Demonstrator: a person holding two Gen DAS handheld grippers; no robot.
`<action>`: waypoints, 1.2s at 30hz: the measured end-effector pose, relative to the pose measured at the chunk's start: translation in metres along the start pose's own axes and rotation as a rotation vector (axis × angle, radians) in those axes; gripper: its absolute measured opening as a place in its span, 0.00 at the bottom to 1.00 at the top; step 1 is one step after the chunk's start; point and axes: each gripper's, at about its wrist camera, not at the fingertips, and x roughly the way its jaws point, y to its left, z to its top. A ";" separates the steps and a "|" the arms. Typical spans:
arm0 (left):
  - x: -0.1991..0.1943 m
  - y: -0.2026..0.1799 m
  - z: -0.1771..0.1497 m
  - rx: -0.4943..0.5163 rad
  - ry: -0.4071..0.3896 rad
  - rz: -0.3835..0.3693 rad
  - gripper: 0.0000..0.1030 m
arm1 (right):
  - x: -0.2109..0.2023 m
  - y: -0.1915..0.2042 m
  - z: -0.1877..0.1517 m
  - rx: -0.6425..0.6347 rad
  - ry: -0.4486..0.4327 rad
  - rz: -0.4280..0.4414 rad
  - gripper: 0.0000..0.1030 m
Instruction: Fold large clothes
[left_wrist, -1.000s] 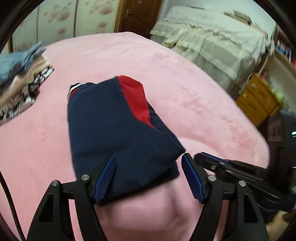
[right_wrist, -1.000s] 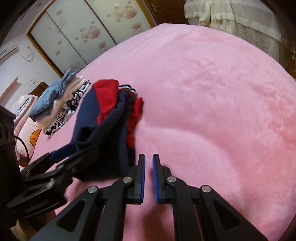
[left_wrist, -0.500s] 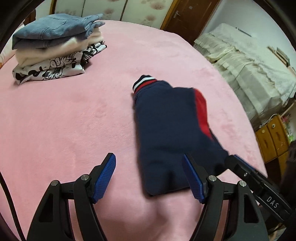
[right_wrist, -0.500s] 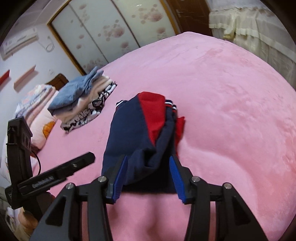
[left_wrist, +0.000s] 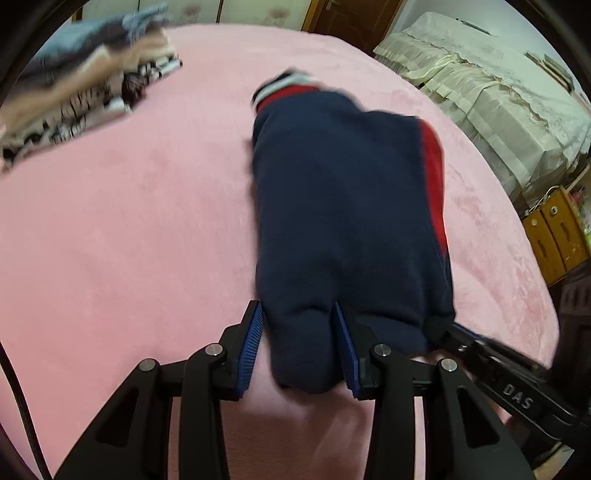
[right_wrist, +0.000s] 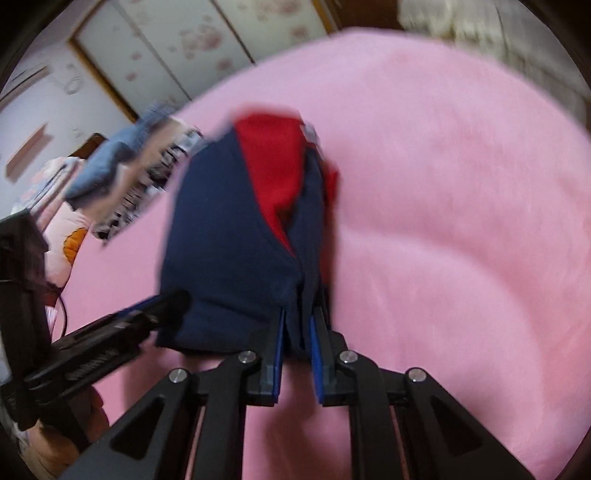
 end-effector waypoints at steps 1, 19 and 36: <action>-0.003 0.000 0.000 0.000 -0.009 -0.002 0.37 | 0.003 -0.005 -0.002 0.027 0.009 0.010 0.12; -0.007 0.004 0.090 -0.022 -0.076 0.045 0.55 | 0.016 0.044 0.124 -0.159 -0.084 -0.069 0.39; 0.013 0.017 0.097 -0.097 0.004 0.001 0.60 | 0.030 0.007 0.116 -0.060 -0.044 -0.094 0.13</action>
